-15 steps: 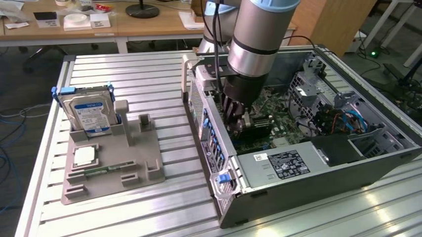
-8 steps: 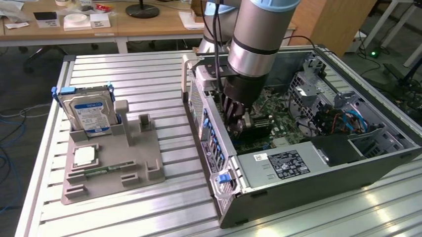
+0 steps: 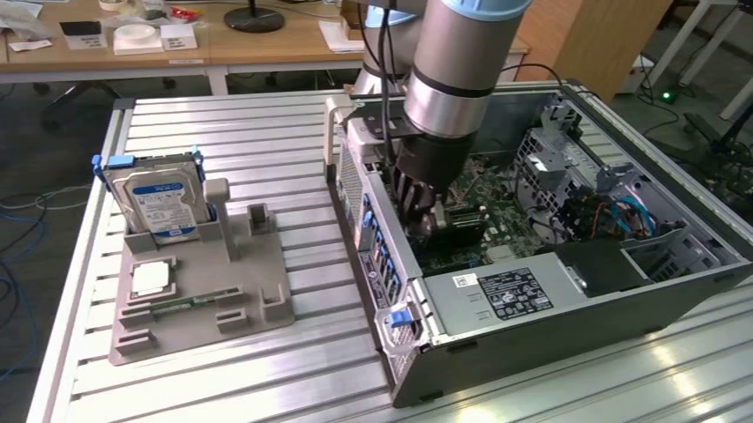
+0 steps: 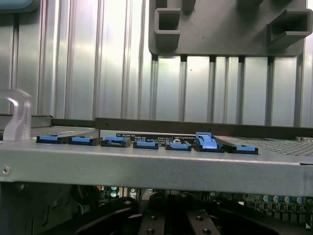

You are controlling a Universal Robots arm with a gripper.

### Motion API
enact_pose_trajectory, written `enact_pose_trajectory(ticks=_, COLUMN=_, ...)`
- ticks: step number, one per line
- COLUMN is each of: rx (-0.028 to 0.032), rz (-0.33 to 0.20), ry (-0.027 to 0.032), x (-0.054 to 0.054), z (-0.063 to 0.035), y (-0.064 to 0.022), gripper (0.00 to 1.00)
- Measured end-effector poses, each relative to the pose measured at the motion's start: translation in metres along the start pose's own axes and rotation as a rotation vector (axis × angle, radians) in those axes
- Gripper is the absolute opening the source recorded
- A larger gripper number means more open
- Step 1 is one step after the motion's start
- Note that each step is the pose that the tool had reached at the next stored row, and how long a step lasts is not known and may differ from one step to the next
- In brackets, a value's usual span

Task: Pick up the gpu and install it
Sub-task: 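Insert the gpu into the slot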

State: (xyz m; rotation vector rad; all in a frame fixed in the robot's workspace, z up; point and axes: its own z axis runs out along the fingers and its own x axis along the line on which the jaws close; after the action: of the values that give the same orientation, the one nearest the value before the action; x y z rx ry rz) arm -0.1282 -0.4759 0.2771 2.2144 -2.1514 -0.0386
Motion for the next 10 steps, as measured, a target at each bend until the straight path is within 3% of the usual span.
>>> enact_pose_trajectory(ticks=10, rx=-0.0001, rz=0.000, ry=0.0028, x=-0.0086, z=0.0022, y=0.0017, gripper=0.11)
